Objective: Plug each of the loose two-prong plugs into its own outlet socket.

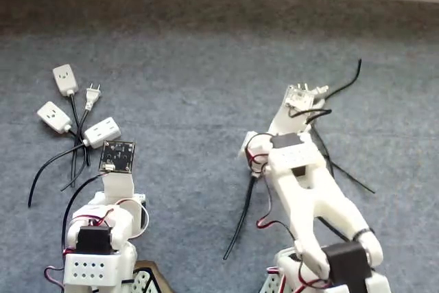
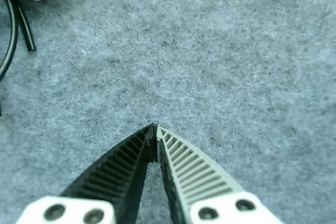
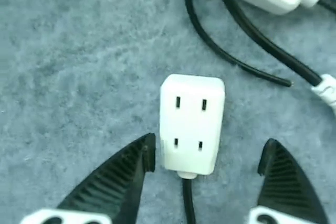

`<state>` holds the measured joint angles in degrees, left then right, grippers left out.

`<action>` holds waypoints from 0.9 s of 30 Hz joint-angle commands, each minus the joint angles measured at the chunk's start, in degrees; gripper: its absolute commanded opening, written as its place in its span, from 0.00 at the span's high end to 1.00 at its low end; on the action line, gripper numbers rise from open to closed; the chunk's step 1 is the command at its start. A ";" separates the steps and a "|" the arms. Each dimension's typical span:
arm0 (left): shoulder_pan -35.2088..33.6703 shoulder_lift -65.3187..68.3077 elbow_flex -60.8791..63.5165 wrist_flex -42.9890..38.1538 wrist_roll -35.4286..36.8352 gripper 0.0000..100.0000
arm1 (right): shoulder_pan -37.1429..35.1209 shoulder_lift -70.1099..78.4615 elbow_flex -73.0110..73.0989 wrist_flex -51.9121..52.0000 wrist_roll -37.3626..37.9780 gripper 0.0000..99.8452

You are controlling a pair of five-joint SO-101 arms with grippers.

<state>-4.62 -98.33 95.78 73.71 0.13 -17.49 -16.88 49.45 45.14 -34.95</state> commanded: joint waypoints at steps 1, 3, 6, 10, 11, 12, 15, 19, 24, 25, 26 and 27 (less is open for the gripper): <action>0.66 0.48 0.40 -0.18 -0.35 0.99 | 5.23 -9.01 -8.57 11.82 1.05 0.69; 0.66 0.48 0.40 -0.18 -0.35 0.99 | 9.19 -12.09 -13.32 17.45 3.96 0.69; 0.66 0.48 0.40 -0.18 -0.35 0.99 | 14.73 -16.92 -21.67 25.80 11.69 0.69; 0.66 0.48 0.40 -0.18 -0.35 0.99 | 21.49 -22.55 -31.16 34.86 20.75 0.69; 0.66 0.48 0.40 -0.18 -0.35 0.99 | 23.78 -23.60 -33.01 36.79 22.51 0.69; 0.66 0.48 0.40 -0.18 -0.35 0.99 | 27.47 -24.48 -34.51 39.08 24.70 0.69; 0.66 0.48 0.40 -0.18 -0.35 0.99 | 39.16 -26.15 -36.62 43.56 29.98 0.69; 0.66 0.48 0.40 -0.18 -0.35 0.99 | 46.99 -26.51 -29.58 42.15 32.88 0.69; 0.66 0.48 0.40 -0.18 -0.35 0.99 | 47.60 -26.95 -16.48 33.01 32.70 0.69; 0.66 0.48 0.40 -0.18 -0.35 0.99 | 47.69 -26.95 -14.02 30.02 32.62 0.69; 0.66 0.48 0.40 -0.18 -0.35 0.99 | 47.69 -26.95 -11.74 26.95 32.53 0.69; 0.66 0.48 0.40 -0.18 -0.35 0.99 | 47.69 -26.95 -9.80 24.66 32.53 0.69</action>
<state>-4.62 -98.33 95.78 73.71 0.13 29.45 -42.55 32.84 79.43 -2.59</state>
